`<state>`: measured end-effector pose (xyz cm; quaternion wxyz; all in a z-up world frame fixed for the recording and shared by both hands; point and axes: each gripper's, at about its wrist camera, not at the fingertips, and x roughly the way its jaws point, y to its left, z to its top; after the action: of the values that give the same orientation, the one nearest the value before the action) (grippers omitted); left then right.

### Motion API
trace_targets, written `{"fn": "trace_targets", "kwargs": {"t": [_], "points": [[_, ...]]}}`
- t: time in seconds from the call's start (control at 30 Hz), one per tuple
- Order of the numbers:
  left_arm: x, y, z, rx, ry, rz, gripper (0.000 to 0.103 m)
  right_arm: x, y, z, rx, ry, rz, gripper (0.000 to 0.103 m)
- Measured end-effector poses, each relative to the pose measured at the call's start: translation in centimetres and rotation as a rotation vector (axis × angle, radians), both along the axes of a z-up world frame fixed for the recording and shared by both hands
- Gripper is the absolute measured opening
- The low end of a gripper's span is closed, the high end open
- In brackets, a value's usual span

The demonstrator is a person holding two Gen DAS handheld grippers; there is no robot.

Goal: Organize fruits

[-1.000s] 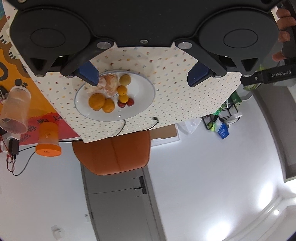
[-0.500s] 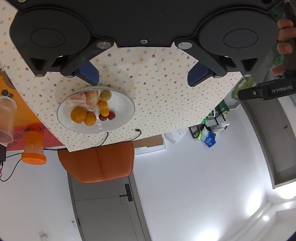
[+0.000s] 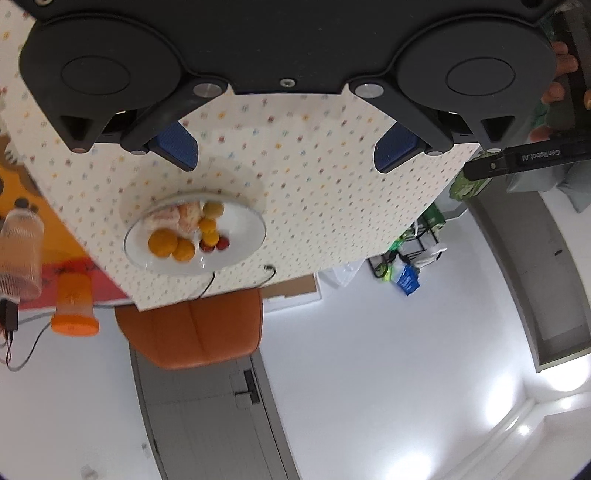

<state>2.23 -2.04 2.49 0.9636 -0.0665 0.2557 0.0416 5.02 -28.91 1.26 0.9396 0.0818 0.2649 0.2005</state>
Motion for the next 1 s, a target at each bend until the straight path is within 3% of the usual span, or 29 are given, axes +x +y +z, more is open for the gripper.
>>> {"fn": "trace_targets", "kwargs": {"t": [1.0], "points": [[-0.2, -0.2, -1.2, 0.006, 0.038, -0.017, 0.098, -0.9, 0.5, -1.0, -0.032, -0.022, 0.019, 0.103]]}}
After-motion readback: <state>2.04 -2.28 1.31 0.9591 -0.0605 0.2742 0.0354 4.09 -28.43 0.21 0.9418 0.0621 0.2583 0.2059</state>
